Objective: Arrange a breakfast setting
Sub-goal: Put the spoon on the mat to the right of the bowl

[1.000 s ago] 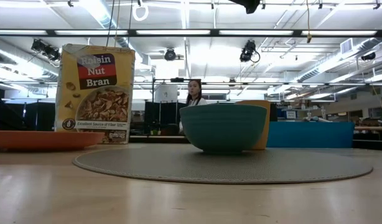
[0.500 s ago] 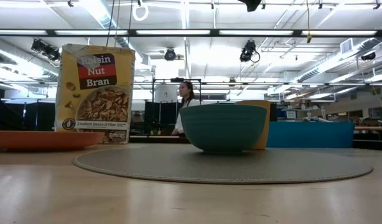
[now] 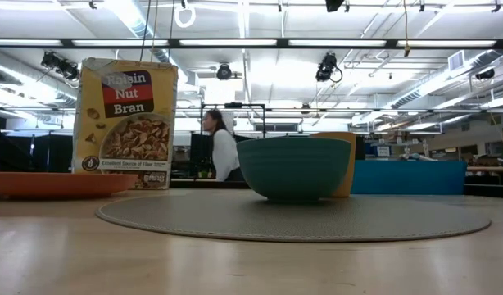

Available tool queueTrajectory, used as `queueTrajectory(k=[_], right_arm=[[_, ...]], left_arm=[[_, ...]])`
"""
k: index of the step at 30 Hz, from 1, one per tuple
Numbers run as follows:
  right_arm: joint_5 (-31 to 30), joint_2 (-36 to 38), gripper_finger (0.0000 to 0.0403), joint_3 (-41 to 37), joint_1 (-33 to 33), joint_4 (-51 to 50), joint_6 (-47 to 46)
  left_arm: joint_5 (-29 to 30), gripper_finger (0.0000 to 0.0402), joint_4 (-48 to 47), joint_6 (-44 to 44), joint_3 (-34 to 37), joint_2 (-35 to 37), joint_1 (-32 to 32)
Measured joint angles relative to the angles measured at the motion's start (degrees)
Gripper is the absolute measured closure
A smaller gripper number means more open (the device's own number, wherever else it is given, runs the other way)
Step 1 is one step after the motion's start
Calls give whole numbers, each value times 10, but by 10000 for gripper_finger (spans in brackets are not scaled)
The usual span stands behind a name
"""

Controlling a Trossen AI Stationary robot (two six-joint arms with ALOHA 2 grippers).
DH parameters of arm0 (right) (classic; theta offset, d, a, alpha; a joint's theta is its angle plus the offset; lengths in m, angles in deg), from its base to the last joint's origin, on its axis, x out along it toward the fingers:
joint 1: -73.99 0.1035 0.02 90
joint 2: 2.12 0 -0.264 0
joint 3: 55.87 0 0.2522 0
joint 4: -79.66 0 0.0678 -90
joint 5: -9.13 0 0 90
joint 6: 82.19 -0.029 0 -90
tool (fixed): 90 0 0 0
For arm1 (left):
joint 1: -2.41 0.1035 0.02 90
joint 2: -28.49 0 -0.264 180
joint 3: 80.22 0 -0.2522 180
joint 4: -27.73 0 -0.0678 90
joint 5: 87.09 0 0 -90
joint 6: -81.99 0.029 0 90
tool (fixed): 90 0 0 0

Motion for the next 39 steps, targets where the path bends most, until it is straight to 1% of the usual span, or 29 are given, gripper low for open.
queueTrajectory(k=[14,20,26,28,32,35,37,39], right_arm=[[0,0,244,0,0,-2,-7],[0,0,244,0,0,-2,-17],[0,0,244,0,0,-2,-17],[0,0,244,0,0,-2,-19],[-3,-1,244,0,0,4,-45],[-27,-22,246,0,4,31,-61],[-43,-52,247,0,9,69,-49],[-66,-89,248,0,14,120,-35]], left_arm=[[0,388,0,14,0,38,15],[-21,388,0,-6,0,74,24],[-16,388,0,-39,0,113,37],[4,388,0,-45,0,121,48],[94,388,0,-50,0,125,91],[125,388,0,-49,0,121,149],[146,388,3,-34,12,116,198],[186,388,7,-19,35,109,249]])
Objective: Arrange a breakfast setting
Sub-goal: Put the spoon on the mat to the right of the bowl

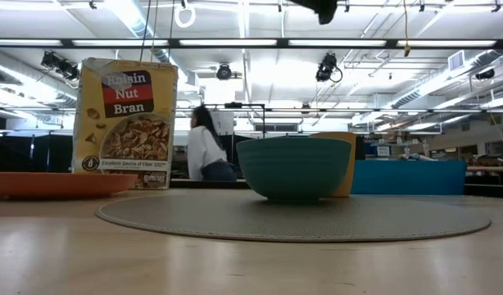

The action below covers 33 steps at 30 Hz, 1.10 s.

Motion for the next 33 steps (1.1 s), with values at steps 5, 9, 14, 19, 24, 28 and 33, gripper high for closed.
queueTrajectory(k=[5,9,14,19,24,28,33], right_arm=[[-79,-77,247,4,6,152,68],[-129,-139,247,45,5,175,115],[-198,-224,241,132,-3,122,158],[-265,-260,216,201,1,14,162],[-189,-268,198,219,-29,-91,60],[-130,-267,199,220,-59,-129,5],[-111,-267,207,220,-78,-143,-17]], left_arm=[[33,384,78,0,87,0,123],[27,386,216,43,170,0,196],[12,386,387,94,258,-1,260],[3,387,423,110,301,-1,295],[4,386,452,111,330,-1,300],[4,386,467,111,330,-1,298],[4,385,490,120,330,1,298]])
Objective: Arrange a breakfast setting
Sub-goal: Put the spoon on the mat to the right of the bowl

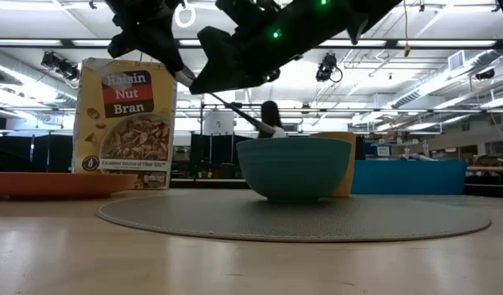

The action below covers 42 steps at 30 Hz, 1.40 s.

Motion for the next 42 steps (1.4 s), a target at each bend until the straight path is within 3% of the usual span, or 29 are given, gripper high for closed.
queueTrajectory(k=[20,27,36,42], right_arm=[[12,0,335,0,-14,-10,-27],[-23,0,339,0,-13,-4,-25],[-49,1,308,-1,-8,-7,9],[-50,1,325,-1,-8,1,-4]], left_arm=[[2,385,14,1,0,0,0],[4,384,15,-6,0,0,0],[4,384,13,-16,-1,0,4],[6,384,13,-15,-1,0,5]])
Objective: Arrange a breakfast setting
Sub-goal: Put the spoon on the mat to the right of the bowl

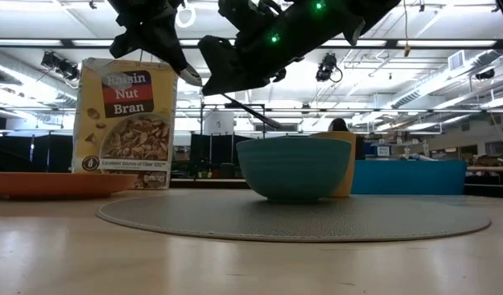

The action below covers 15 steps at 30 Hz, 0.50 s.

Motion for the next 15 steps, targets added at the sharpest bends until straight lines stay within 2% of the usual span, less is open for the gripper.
queueTrajectory(k=[7,11,15], right_arm=[[2,0,382,0,0,2,-7],[2,0,382,0,2,2,-17],[1,0,382,0,6,-3,-22]], left_arm=[[1,383,5,20,0,0,0],[1,369,7,26,0,0,-1],[-2,333,6,31,0,5,-1]])
